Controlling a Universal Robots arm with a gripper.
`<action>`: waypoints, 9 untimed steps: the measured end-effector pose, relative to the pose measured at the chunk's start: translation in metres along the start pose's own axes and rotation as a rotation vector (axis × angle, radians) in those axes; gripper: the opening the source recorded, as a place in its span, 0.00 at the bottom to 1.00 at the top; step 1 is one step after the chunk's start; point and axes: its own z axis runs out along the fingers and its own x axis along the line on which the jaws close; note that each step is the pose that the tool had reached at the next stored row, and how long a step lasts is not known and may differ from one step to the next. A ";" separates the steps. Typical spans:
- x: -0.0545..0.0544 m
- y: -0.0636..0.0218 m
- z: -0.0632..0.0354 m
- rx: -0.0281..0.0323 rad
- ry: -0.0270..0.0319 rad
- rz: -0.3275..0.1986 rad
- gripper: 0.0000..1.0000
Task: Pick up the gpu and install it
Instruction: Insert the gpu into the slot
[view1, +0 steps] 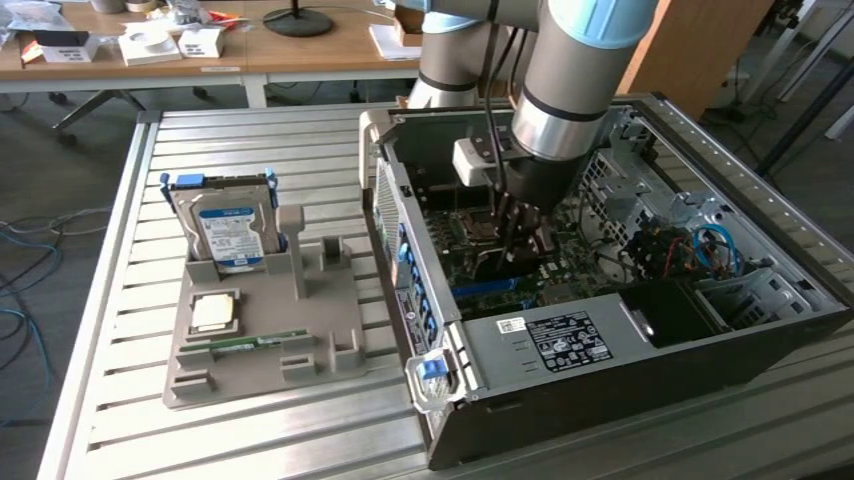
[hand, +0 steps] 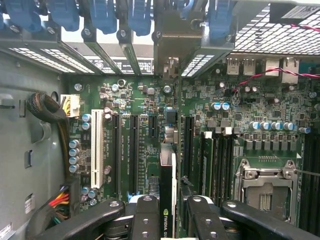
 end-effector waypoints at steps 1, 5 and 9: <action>0.000 0.0000 0.0004 0.0000 0.0000 0.000 0.26; 0.000 0.0000 0.0022 0.0000 0.0001 0.000 0.26; 0.000 0.0000 0.0039 0.0000 0.0002 0.000 0.26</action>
